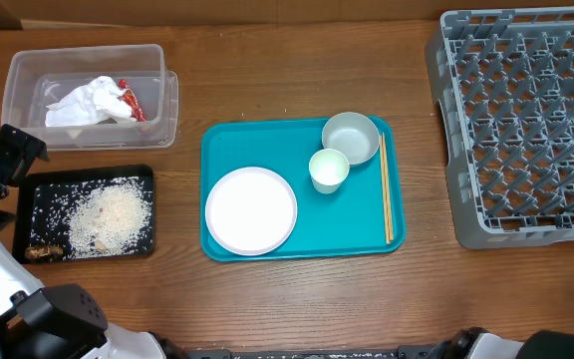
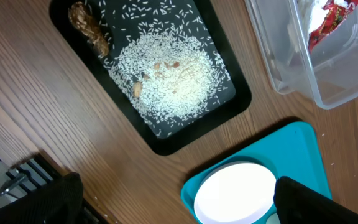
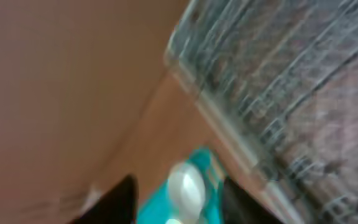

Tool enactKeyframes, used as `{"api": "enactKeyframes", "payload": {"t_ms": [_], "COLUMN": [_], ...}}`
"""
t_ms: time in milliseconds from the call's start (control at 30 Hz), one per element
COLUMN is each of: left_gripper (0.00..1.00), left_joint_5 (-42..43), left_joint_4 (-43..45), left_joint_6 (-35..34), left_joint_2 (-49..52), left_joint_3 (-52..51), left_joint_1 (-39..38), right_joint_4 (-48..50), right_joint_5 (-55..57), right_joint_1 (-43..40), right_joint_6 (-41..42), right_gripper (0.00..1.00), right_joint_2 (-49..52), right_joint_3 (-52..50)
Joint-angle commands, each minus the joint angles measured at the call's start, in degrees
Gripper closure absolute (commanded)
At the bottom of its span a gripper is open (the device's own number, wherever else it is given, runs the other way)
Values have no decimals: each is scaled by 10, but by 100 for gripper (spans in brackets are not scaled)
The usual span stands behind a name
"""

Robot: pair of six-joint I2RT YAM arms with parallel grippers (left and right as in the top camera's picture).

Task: Sort waste into correct bins and load items into the dishwasher

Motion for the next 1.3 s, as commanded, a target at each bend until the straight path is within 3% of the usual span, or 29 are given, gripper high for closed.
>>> {"api": "enactKeyframes", "payload": {"t_ms": [0,100,300,433,533,633,967,1267], "left_gripper": [0,0,0,0,0,0,0,0], "left_joint_5": [-4,-4,-4,-4,-4,-4,-4,-4], "left_joint_4": [0,0,0,0,0,0,0,0], "left_joint_6": [-10,-10,-10,-10,-10,-10,-10,-10], "left_joint_2": [-2,-2,-2,-2,-2,-2,-2,-2], "left_joint_3": [-3,-3,-3,-3,-3,-3,-3,-3], "left_joint_1": [-4,-4,-4,-4,-4,-4,-4,-4], "right_joint_4": [-56,-92,-60,-11,23,59,120,100], "right_joint_5": [7,106,197,279,372,413,525,529], "right_joint_1": [108,227,441,544,606,652,723,724], "right_joint_6": [-126,-125,-65,-30,41,61,142,142], "right_gripper": [43,43,39,21,18,18,39,87], "right_joint_2": [13,29,55,86,125,178,308,318], "right_joint_3": [2,-3,-28,-28,-28,-28,-28,-8]}}
